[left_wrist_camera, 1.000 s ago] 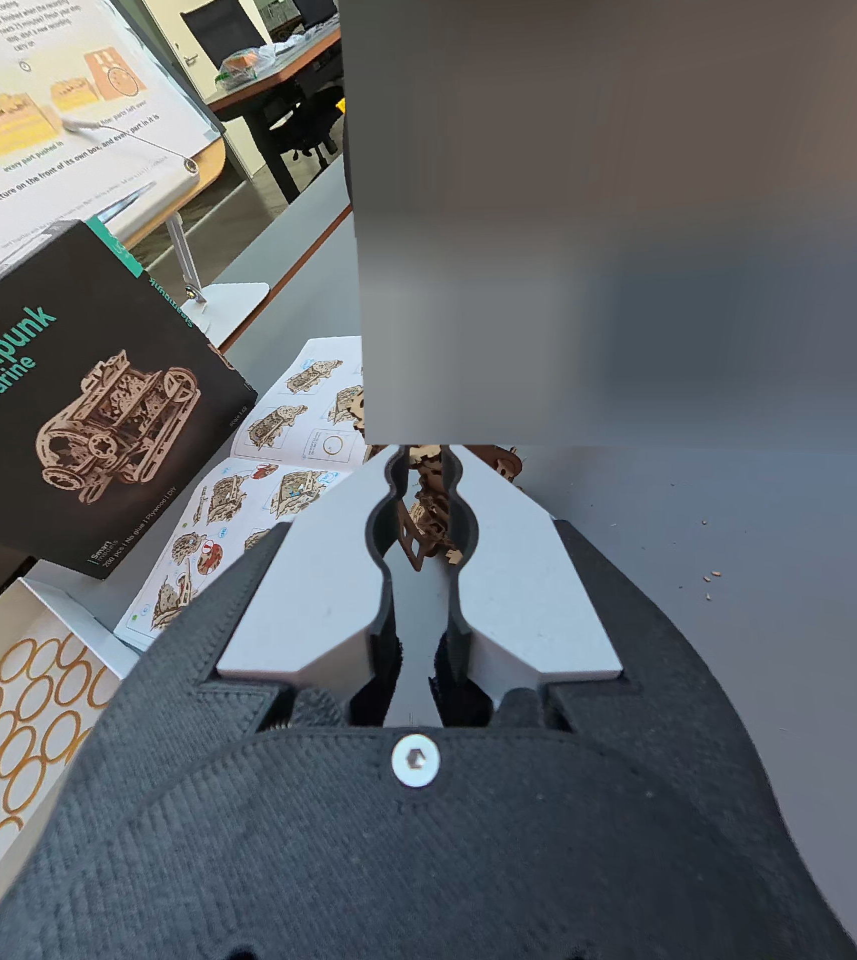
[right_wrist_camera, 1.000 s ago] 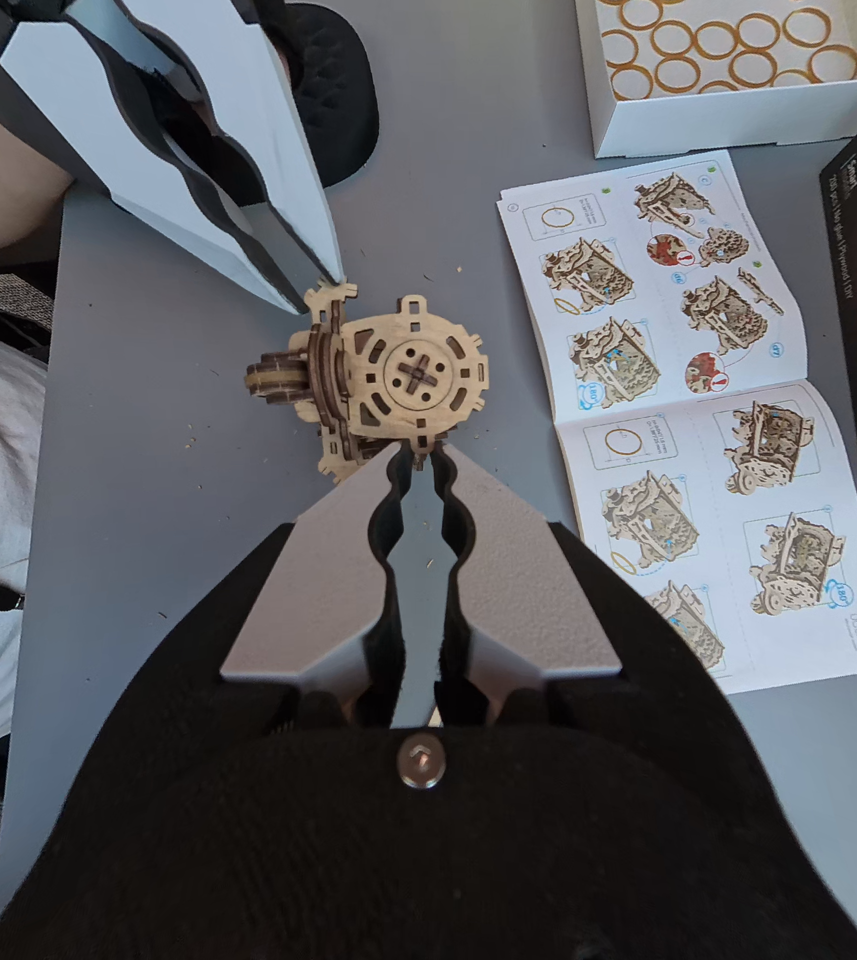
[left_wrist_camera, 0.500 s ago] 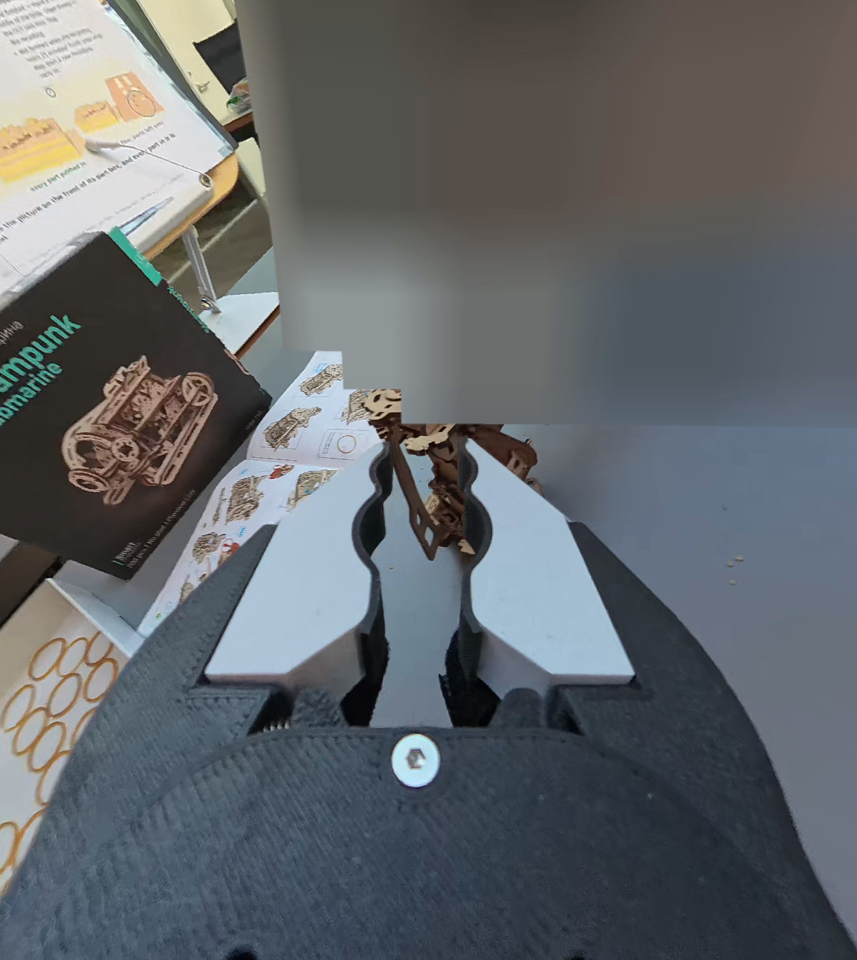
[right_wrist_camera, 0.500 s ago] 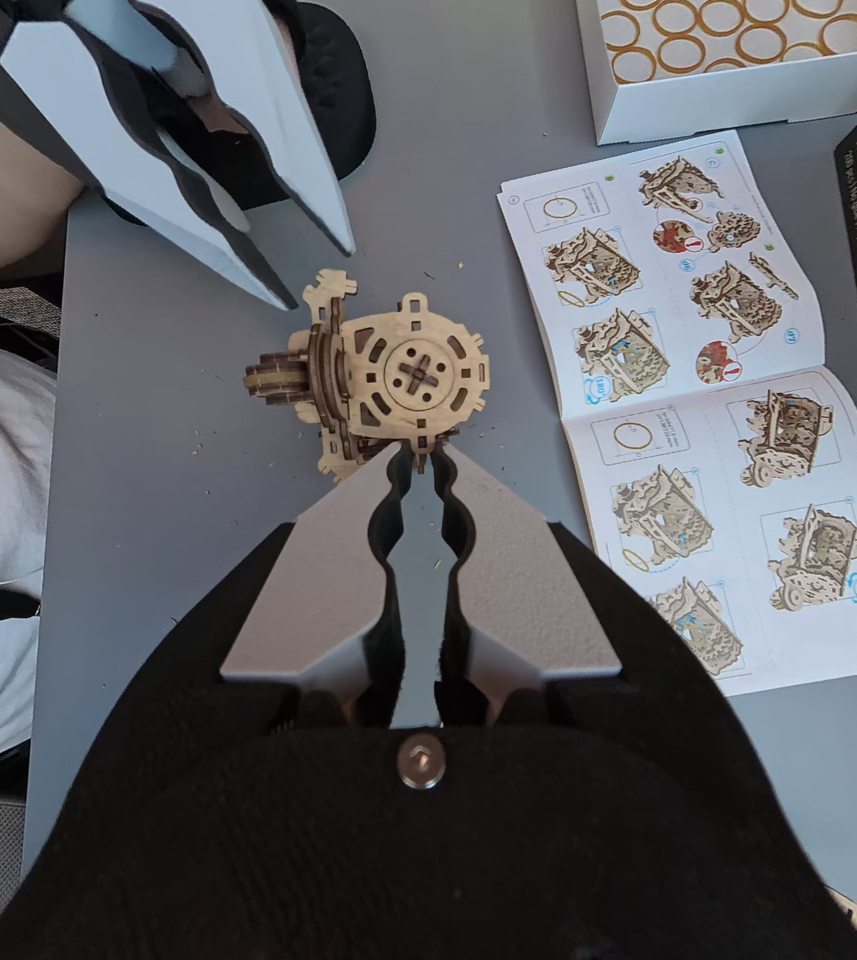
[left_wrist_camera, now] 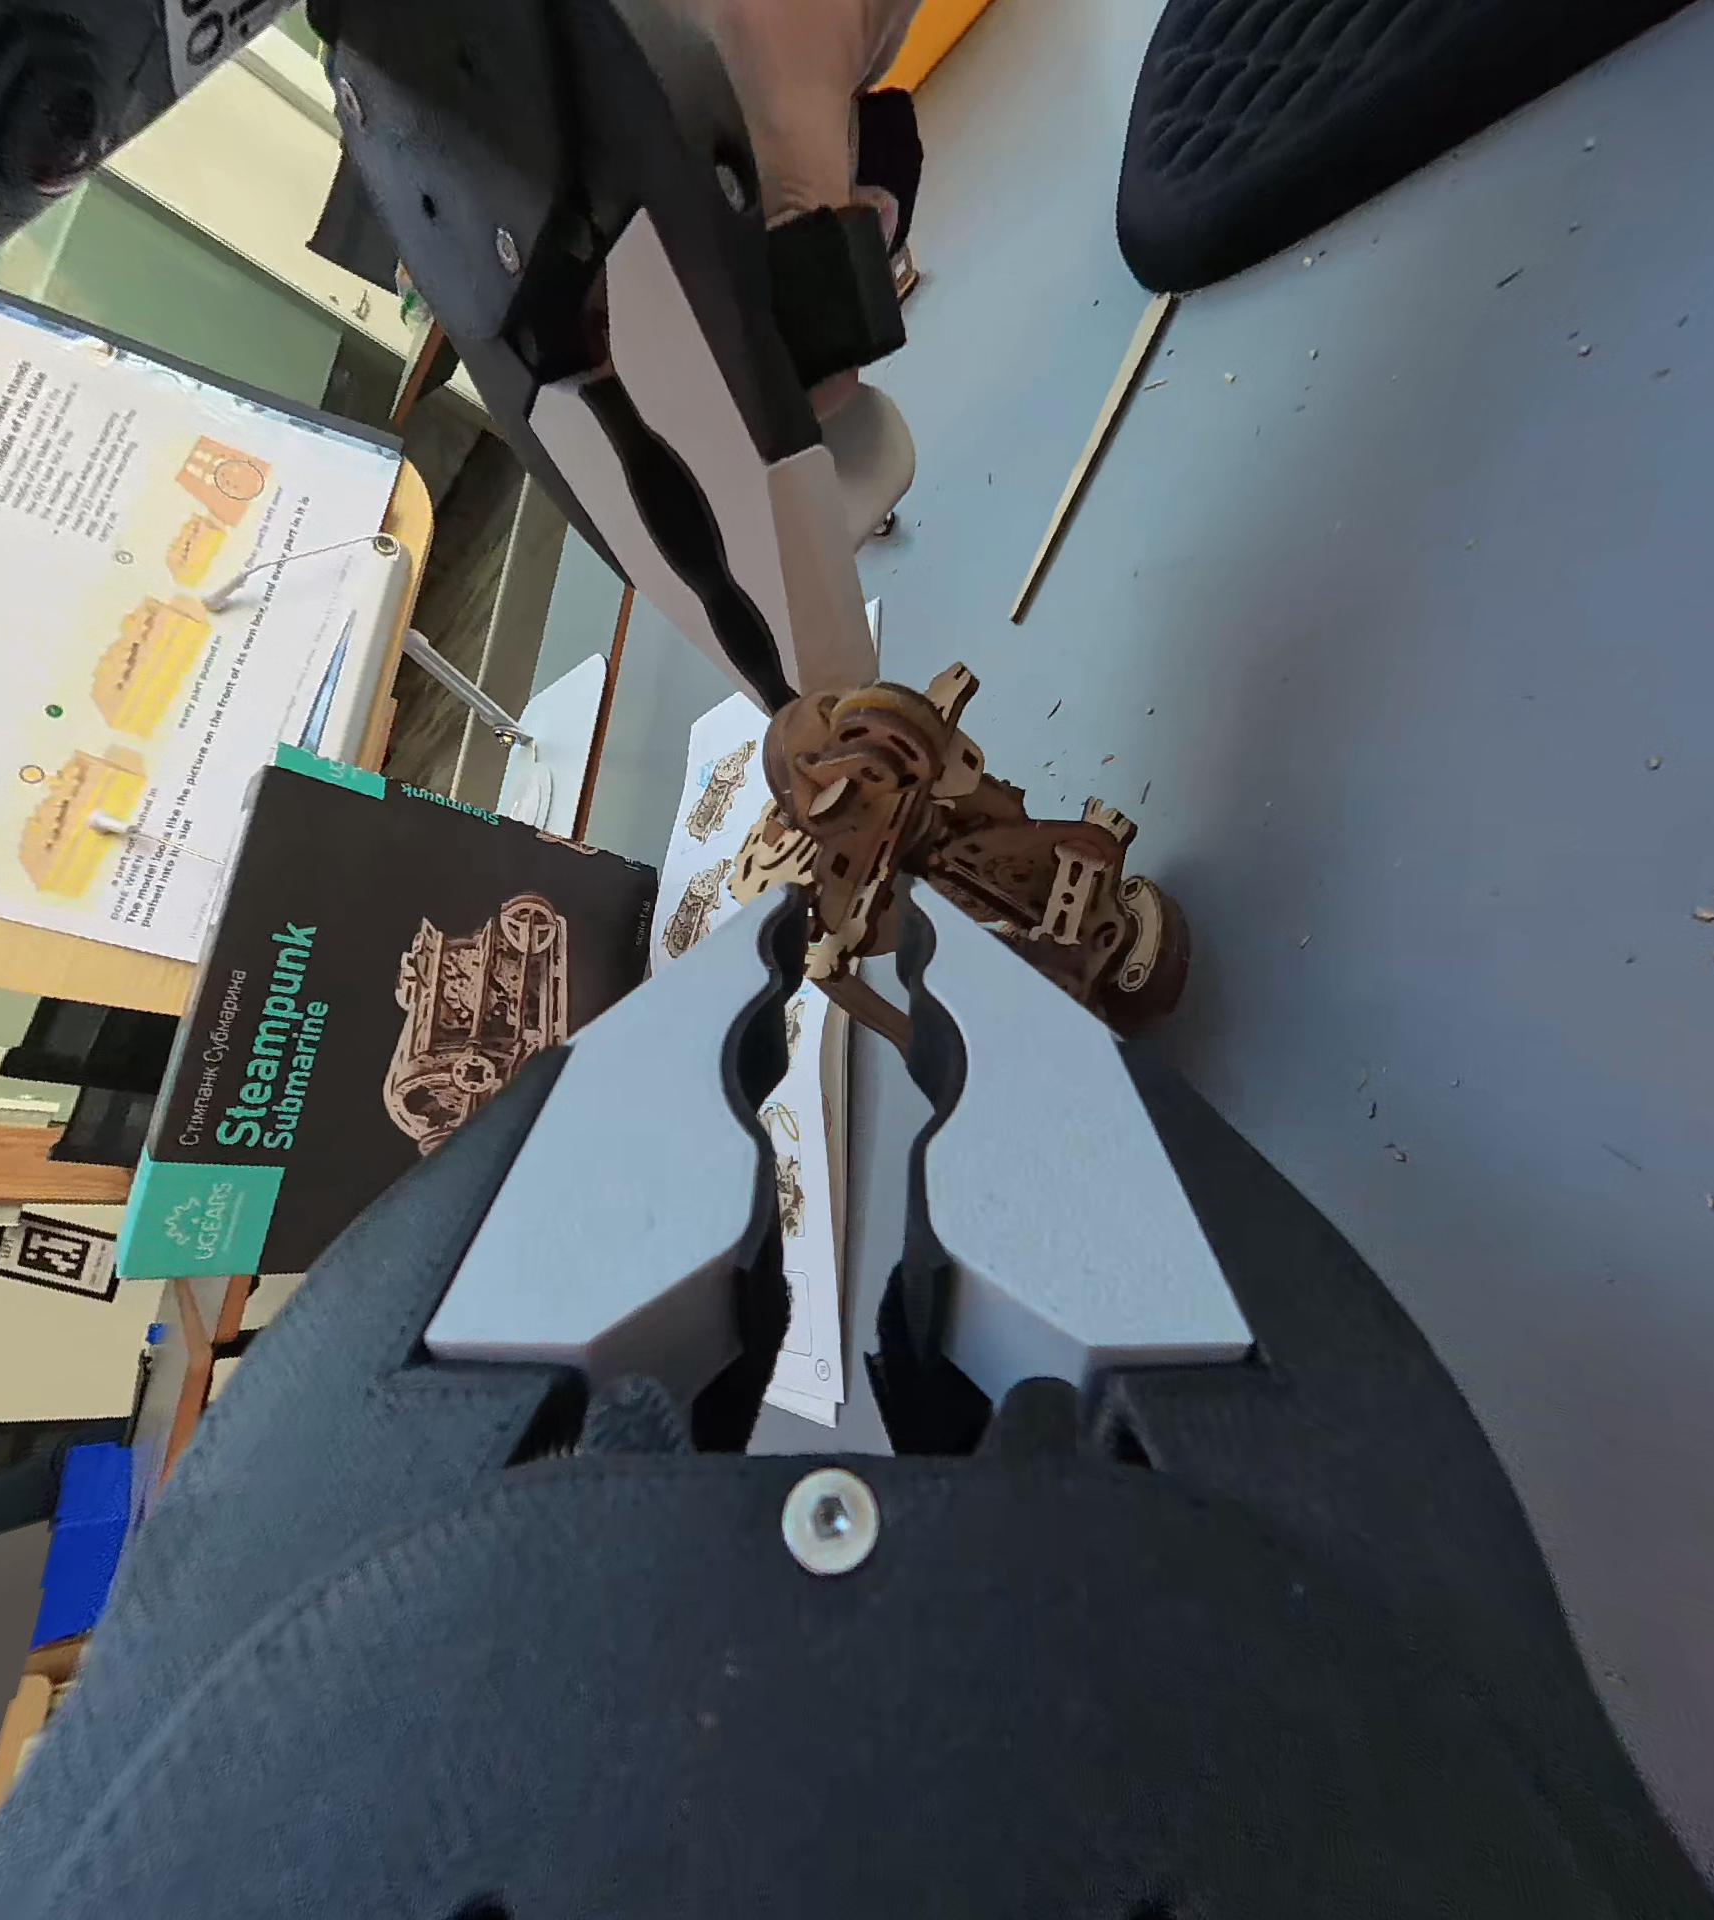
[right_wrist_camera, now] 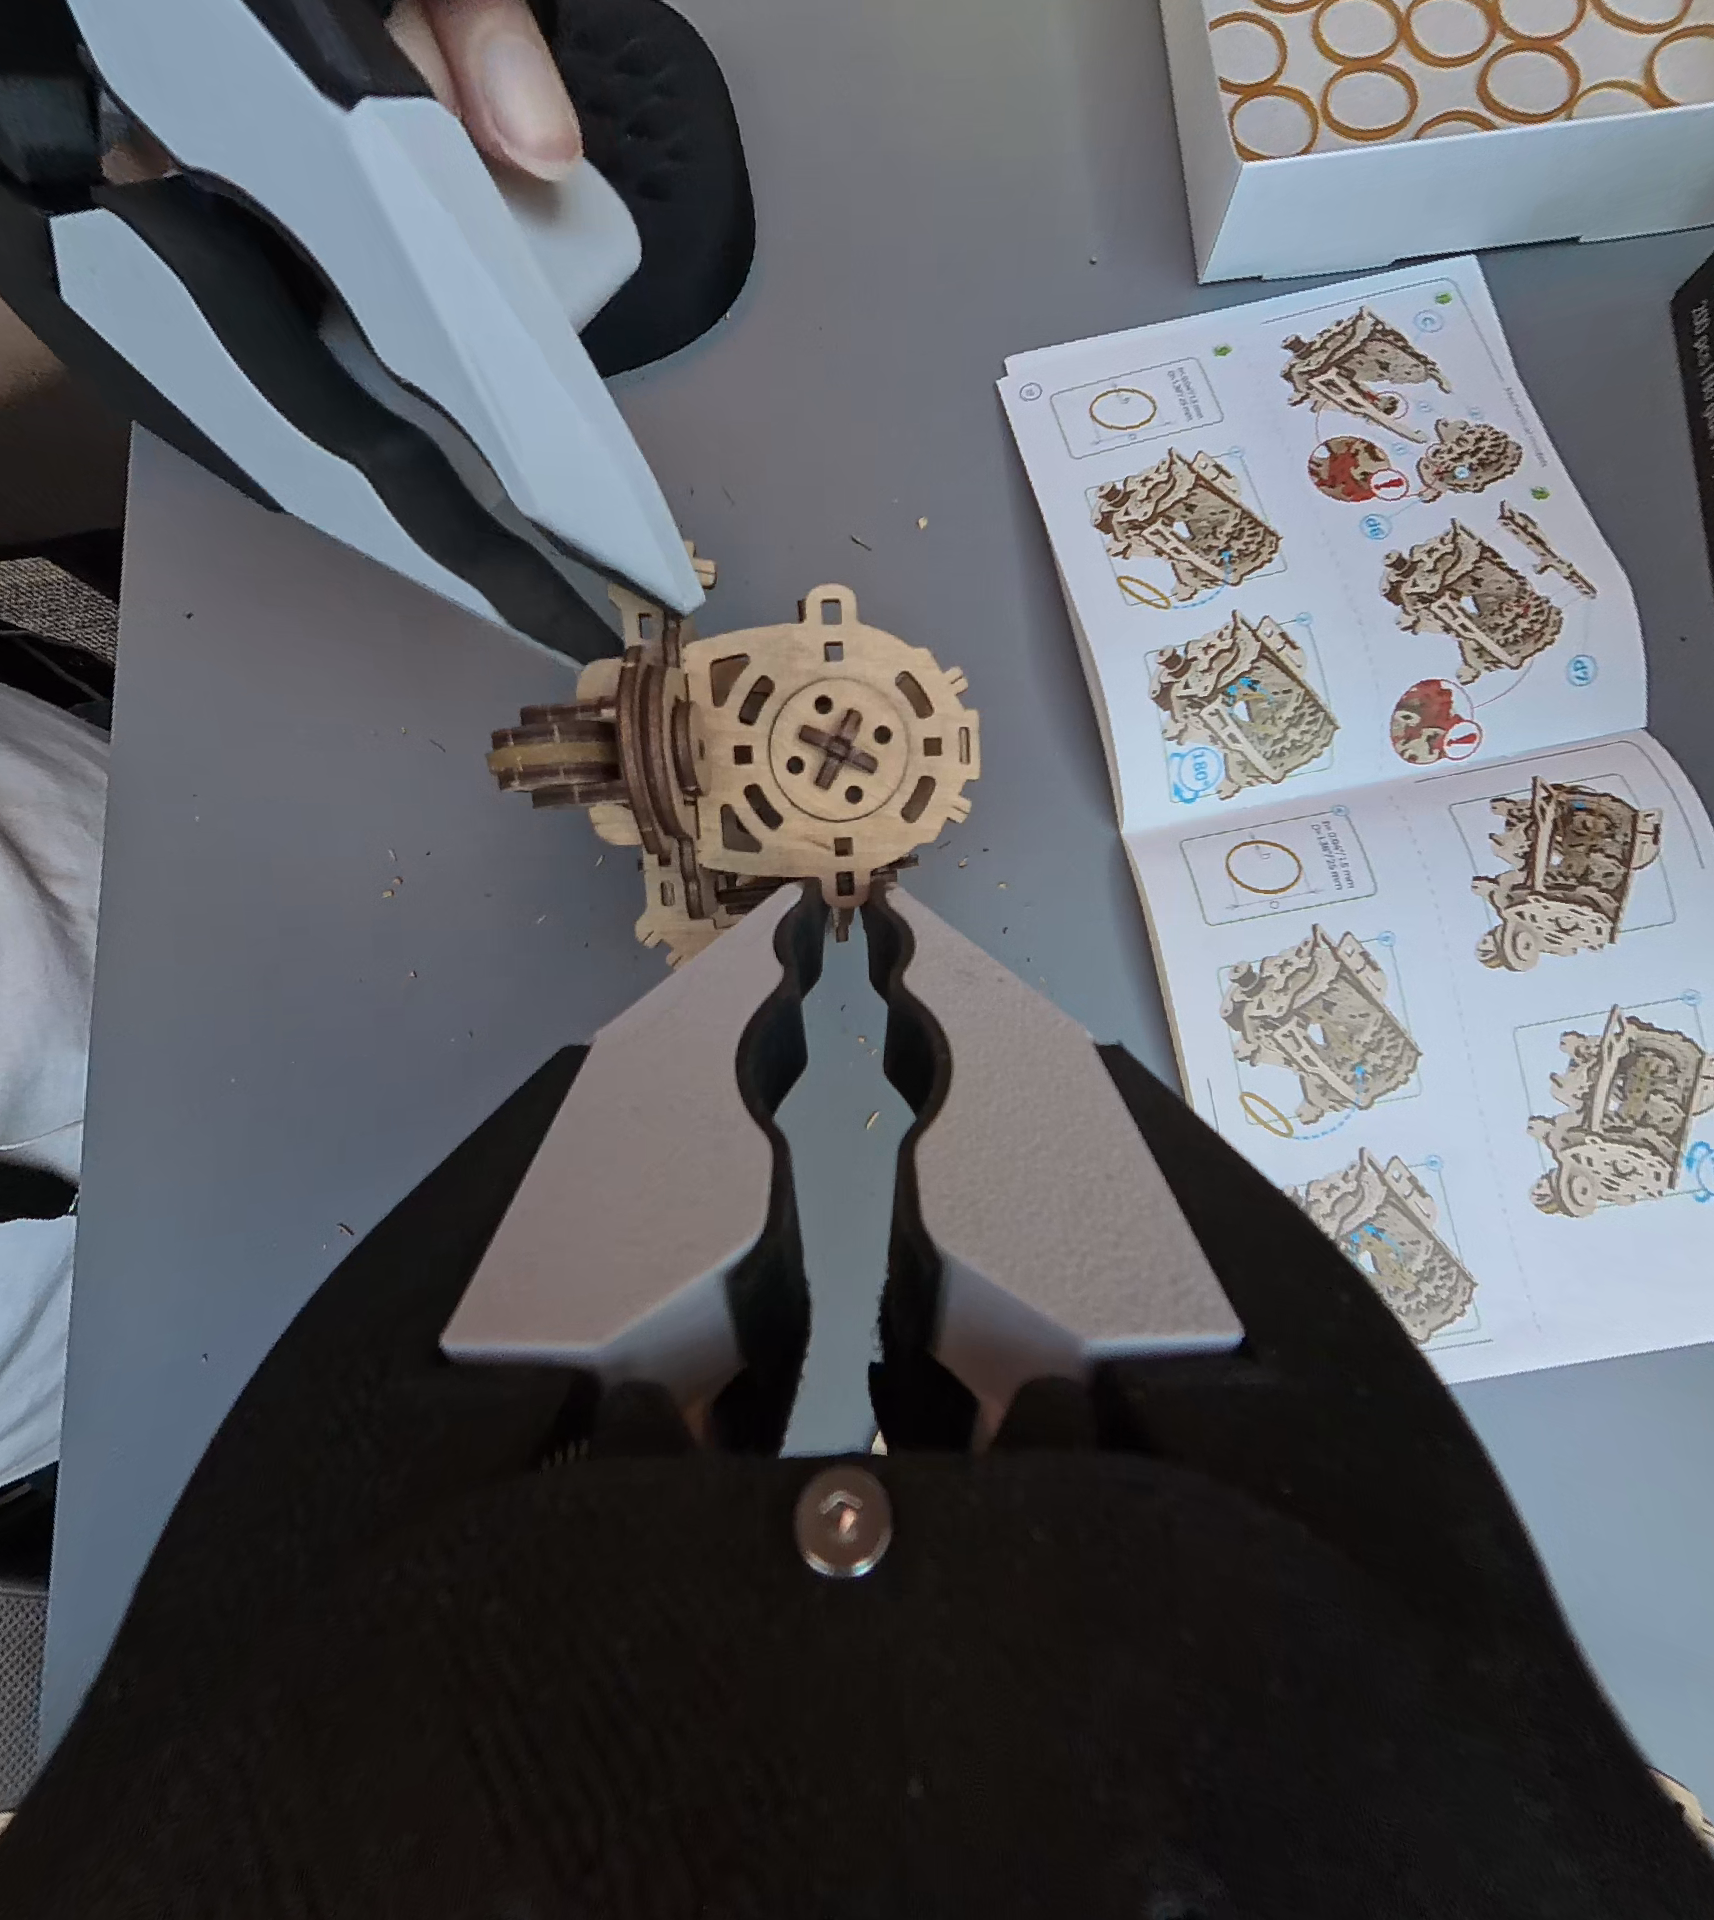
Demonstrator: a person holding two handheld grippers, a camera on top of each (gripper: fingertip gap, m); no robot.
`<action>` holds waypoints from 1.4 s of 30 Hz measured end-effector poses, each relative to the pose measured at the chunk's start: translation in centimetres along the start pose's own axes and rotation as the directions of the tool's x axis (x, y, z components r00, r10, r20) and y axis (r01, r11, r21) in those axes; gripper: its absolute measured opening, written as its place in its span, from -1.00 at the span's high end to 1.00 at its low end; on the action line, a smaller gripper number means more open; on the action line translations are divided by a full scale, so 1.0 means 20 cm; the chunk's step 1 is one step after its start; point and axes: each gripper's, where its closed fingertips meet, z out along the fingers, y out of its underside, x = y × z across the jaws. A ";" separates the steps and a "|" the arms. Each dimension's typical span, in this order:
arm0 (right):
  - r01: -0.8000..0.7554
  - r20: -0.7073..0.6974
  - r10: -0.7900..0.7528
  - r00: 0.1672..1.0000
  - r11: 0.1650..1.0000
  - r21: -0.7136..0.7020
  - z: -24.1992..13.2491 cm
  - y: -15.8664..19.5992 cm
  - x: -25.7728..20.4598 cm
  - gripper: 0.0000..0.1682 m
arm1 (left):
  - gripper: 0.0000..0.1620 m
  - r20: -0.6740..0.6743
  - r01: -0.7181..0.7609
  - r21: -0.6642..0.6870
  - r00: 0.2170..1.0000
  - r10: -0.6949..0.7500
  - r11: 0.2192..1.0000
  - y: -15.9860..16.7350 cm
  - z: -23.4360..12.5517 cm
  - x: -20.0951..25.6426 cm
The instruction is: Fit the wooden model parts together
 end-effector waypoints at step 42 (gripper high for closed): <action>-0.002 0.011 0.001 1.000 0.999 0.034 0.01 -0.02 0.00 0.91 | 0.79 -0.129 0.292 0.056 0.950 -0.283 0.955 0.00 -0.03 0.00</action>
